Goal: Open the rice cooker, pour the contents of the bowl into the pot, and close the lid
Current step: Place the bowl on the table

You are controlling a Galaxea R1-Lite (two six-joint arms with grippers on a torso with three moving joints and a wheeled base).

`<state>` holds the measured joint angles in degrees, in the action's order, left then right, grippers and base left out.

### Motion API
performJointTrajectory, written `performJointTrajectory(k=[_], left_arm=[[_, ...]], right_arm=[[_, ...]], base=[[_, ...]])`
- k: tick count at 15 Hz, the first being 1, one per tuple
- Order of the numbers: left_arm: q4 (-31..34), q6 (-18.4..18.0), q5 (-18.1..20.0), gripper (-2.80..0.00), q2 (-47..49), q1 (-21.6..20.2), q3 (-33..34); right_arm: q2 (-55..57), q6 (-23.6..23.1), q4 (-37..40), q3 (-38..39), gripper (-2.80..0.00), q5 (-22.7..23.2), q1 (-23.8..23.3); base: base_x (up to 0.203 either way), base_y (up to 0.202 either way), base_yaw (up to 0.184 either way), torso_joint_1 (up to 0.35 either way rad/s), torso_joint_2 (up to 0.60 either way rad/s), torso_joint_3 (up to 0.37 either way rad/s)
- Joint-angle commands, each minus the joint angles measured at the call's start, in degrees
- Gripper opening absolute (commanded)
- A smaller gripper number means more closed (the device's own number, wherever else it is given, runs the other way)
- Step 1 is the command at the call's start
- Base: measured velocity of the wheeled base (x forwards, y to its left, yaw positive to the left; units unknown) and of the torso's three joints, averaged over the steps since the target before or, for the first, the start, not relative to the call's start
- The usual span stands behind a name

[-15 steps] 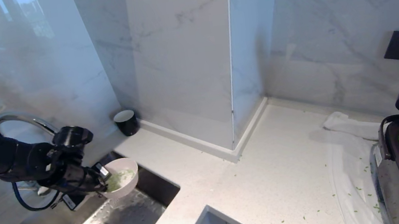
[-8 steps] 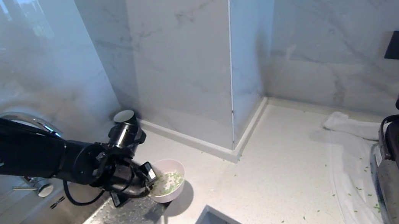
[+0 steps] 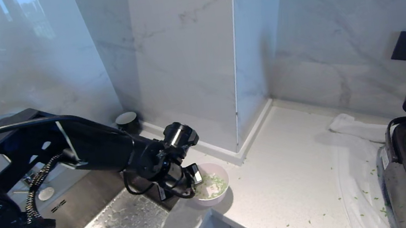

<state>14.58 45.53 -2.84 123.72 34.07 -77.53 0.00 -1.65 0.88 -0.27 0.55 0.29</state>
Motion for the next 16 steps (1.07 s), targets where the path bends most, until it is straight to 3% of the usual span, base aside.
performJointTrajectory(k=[1, 3, 10, 13, 14, 16], left_arm=[[0.4, 0.3, -0.1, -2.80, 5.0, 1.7, -4.0], [0.7, 0.3, -0.5, -2.80, 7.4, 4.0, -6.1], [3.9, 0.1, -9.0, -2.80, 13.4, 9.1, -14.1], [6.8, 0.3, -9.8, -2.80, 15.9, 9.4, -19.5], [7.7, 0.3, -9.8, 0.00, 16.4, 9.4, -20.8], [8.0, 0.4, -9.8, 0.00, 16.5, 9.3, -21.6]], right_arm=[[0.0, 0.0, 0.0, 0.0, -2.80, 0.0, 0.1], [0.0, 0.0, 0.0, 0.0, -2.80, 0.0, 0.0], [0.0, 0.0, 0.0, 0.0, -2.80, 0.1, 0.1], [0.0, 0.0, 0.0, 0.0, -2.80, 0.1, 0.1], [0.0, 0.0, 0.0, 0.0, -2.80, 0.0, 0.0], [0.0, 0.0, 0.0, 0.0, -2.80, 0.1, 0.1]], base=[[0.000, 0.000, 0.000, 0.000, 0.00, 0.000], [0.000, 0.000, 0.000, 0.000, 0.00, 0.000], [0.000, 0.000, 0.000, 0.000, 0.00, 0.000], [0.000, 0.000, 0.000, 0.000, 0.00, 0.000], [0.000, 0.000, 0.000, 0.000, 0.00, 0.000], [0.000, 0.000, 0.000, 0.000, 0.00, 0.000]])
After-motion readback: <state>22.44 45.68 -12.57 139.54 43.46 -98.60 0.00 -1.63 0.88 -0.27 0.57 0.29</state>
